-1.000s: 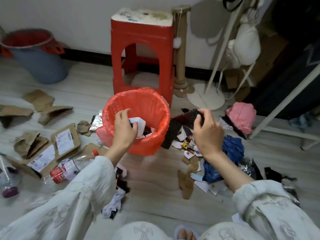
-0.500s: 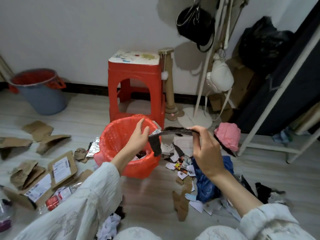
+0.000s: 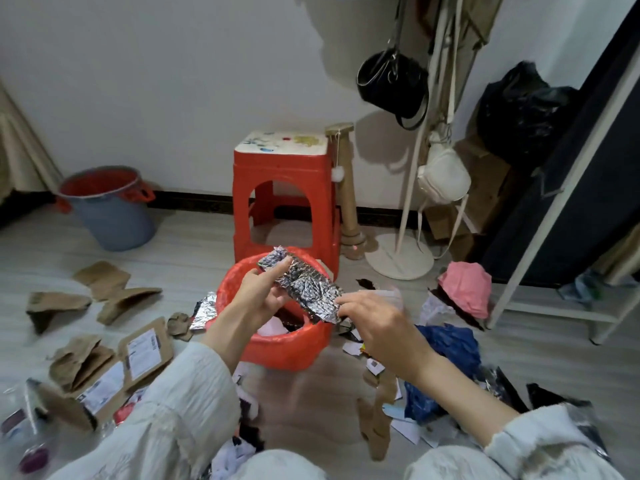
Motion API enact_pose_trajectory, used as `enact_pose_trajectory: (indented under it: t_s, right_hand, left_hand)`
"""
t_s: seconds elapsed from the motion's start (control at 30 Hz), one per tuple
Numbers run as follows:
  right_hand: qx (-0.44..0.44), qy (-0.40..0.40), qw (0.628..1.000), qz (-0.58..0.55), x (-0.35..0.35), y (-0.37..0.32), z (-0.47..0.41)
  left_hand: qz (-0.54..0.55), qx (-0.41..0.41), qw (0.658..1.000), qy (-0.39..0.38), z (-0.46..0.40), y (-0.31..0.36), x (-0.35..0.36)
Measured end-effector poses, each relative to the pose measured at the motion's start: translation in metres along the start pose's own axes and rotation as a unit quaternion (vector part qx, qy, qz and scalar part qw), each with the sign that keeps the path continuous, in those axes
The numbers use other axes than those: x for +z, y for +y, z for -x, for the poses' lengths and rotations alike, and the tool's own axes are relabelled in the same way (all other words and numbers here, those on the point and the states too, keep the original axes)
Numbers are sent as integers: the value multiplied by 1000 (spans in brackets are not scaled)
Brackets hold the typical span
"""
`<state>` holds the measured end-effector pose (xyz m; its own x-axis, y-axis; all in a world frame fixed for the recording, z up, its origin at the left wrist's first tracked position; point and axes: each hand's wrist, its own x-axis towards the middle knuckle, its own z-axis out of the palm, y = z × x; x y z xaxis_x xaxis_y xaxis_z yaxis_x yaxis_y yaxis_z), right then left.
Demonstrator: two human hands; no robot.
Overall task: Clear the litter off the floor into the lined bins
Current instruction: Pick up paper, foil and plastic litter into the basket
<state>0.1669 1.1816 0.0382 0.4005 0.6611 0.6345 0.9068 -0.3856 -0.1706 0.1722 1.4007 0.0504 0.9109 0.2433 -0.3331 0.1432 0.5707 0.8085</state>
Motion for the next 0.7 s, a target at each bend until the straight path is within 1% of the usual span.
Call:
enact_pose_trajectory:
  t_s: [0.07,0.13,0.23,0.37,0.53,0.63,0.7]
  right_hand:
    - [-6,-15,1000,5,7,1,-2]
    - [0,-28,1000,10,15,3,-4]
    - [9,-50,998,30,28,10,-6]
    - [24,-95,993,66,56,27,-13]
    - [61,-140,986,71,109,57,-30]
    - [81,-179,979,59,146,79,-33]
    - [100,-214,969,68,166,93,-30]
  left_hand:
    - [-41,18,999,17,0,-2,-8]
    - [-90,19,994,58,-1,-6,-13]
    - [-131,19,985,114,-9,-17,-27]
    - [-96,34,982,161,-31,-31,-47]
    - [-43,53,977,203,-79,-45,-73]
    - [-46,20,973,226,-121,-61,-87]
    - [-75,-42,971,223,-143,-72,-93]
